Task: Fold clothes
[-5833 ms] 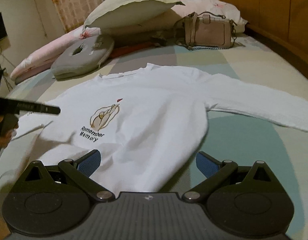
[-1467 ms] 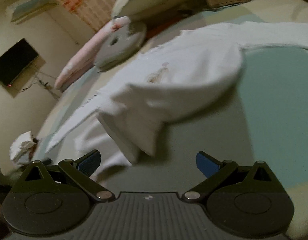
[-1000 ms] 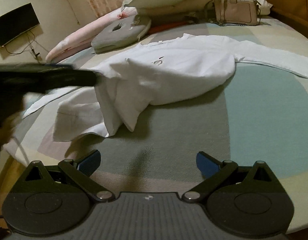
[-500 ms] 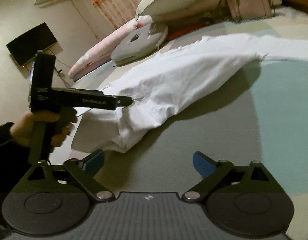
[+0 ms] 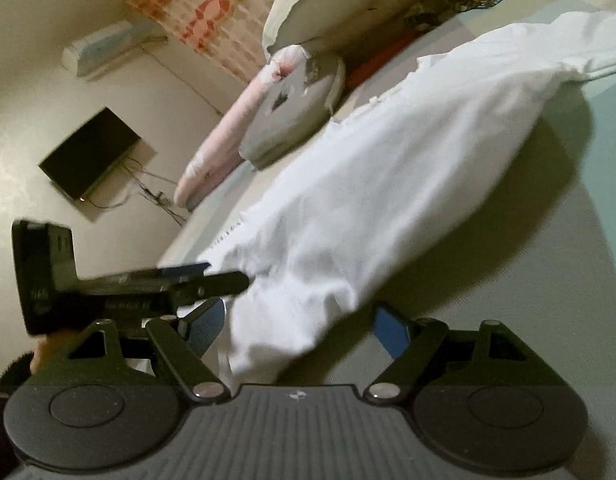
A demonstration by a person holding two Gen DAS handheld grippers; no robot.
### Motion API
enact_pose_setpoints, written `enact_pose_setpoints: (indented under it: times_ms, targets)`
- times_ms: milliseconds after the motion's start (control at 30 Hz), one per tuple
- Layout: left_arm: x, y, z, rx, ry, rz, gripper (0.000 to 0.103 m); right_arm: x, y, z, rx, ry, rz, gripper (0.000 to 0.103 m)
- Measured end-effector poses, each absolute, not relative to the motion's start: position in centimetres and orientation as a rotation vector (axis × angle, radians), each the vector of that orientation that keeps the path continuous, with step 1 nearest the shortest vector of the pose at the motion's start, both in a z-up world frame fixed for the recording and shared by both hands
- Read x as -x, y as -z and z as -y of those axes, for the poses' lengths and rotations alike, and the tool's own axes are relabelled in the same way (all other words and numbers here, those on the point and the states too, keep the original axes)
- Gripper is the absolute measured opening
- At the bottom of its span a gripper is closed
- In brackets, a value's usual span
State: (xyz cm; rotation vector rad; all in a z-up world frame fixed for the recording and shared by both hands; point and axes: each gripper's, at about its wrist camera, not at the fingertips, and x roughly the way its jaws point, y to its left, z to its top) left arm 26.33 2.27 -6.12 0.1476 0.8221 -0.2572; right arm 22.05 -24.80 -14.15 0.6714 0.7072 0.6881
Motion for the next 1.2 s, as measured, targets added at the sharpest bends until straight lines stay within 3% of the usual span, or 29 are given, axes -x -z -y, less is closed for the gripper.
enact_pose_setpoints:
  times_ms: [200, 333, 667, 767, 867, 933, 1200]
  targets:
    - [-24.5, 4.0, -3.0, -0.159, 0.218, -0.749, 0.101, -19.9, 12.2, 25.4, -0.744, -0.803, -0.608, 0.086]
    - [-23.4, 3.4, -3.6, -0.14, 0.209, -0.733, 0.101, -17.6, 11.0, 27.3, -0.833, -0.823, -0.471, 0.092]
    - [-20.7, 3.3, -4.3, -0.14, 0.185, -0.736, 0.101, -18.1, 13.2, 26.4, -0.862, -0.734, -0.596, 0.09]
    - [-20.1, 3.4, -4.6, -0.143, 0.165, -0.737, 0.101, -18.2, 13.7, 26.1, -0.865, -0.709, -0.63, 0.079]
    - [-19.6, 3.4, -4.9, -0.136, 0.151, -0.739, 0.101, -18.4, 14.2, 25.8, -0.867, -0.684, -0.664, 0.047]
    - [-19.1, 3.4, -5.1, -0.129, 0.149, -0.743, 0.101, -18.3, 14.4, 25.8, -0.862, -0.665, -0.682, 0.009]
    - [-16.7, 3.6, -5.4, -0.153, 0.146, -0.764, 0.101, -13.3, 10.3, 29.0, -0.698, -0.537, -0.647, 0.008]
